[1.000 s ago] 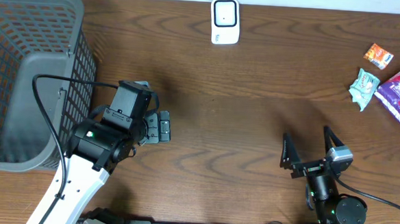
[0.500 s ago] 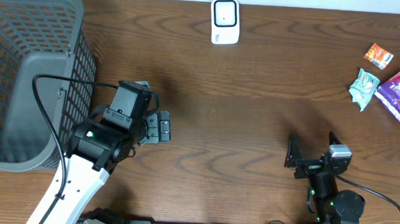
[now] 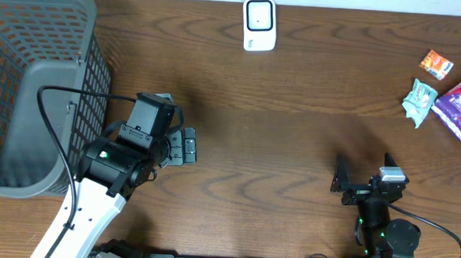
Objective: Scan the item barcode
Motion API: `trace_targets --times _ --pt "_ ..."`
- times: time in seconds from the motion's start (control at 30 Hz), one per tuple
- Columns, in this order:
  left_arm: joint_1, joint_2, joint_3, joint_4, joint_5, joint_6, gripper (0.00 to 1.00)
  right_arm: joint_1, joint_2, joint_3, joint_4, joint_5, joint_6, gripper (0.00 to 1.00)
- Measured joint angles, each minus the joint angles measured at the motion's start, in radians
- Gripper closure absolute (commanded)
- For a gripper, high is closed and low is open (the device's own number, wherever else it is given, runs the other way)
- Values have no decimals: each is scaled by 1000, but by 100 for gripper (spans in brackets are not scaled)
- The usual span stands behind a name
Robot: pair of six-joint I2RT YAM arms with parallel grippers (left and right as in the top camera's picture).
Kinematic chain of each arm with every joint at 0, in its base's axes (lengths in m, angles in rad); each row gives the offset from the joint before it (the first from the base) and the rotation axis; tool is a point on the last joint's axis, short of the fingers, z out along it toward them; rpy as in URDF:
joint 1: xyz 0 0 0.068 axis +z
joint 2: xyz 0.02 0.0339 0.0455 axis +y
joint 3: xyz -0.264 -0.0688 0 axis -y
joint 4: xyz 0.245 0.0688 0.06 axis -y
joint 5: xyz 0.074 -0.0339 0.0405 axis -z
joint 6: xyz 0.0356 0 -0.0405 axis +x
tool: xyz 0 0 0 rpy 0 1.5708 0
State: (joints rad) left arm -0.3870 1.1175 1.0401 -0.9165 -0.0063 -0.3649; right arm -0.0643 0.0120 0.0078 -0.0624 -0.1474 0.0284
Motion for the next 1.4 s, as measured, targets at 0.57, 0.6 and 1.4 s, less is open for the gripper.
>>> trace_targets --times 0.57,0.6,1.4 --pt "0 0 0 0 0 0 2 56 0 0 -1 11 -41 1" --pt "0 0 0 0 0 0 2 56 0 0 -1 11 -41 1" --pt "0 0 0 0 0 0 2 81 0 0 -1 13 -40 1"
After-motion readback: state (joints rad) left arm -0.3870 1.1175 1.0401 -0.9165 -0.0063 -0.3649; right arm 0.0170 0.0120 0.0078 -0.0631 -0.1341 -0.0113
